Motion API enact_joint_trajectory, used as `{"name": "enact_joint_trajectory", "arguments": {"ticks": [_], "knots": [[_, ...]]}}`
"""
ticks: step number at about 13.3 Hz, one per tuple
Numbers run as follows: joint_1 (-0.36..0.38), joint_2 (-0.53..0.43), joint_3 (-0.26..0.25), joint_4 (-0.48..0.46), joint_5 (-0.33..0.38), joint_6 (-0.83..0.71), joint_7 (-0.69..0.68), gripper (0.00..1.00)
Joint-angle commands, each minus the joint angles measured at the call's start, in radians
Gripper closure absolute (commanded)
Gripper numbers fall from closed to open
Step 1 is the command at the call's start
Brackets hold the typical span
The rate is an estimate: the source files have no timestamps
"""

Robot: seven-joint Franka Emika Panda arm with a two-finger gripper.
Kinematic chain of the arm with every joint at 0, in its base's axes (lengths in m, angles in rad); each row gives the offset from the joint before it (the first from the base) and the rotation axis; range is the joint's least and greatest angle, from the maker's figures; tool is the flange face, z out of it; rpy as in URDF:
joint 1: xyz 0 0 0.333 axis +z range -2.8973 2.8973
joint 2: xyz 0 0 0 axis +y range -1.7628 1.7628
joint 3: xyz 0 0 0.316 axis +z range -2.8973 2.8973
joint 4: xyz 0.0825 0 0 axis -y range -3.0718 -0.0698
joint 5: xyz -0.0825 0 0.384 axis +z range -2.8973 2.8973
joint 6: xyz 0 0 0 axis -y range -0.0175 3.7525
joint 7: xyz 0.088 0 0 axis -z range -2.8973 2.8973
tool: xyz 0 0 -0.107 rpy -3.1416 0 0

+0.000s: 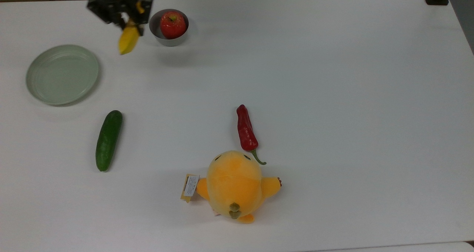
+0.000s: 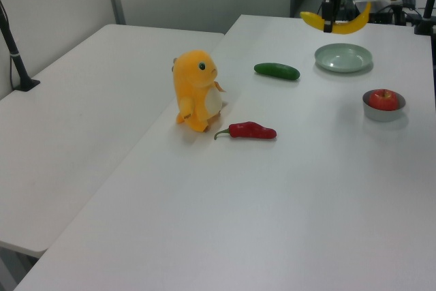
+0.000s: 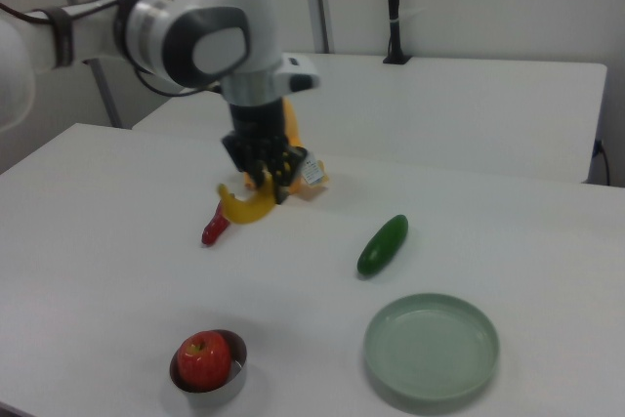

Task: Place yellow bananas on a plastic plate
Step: 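Lift the banana and carry it over the pale green plate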

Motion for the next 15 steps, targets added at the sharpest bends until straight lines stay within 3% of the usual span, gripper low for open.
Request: {"name": "enact_joint_trajectory", "arguments": {"ticks": [1,5,12,15], "knots": [[-0.06,0.103,-0.034,0.024,0.041,0.117,-0.118,0.91],[-0.164,0.199,-0.035,0.021,0.04,0.231,-0.194,0.89],[-0.26,0.36,-0.034,0.021,0.008,0.406,-0.306,0.86],[-0.273,0.38,-0.034,0.021,-0.012,0.426,-0.32,0.86]]}}
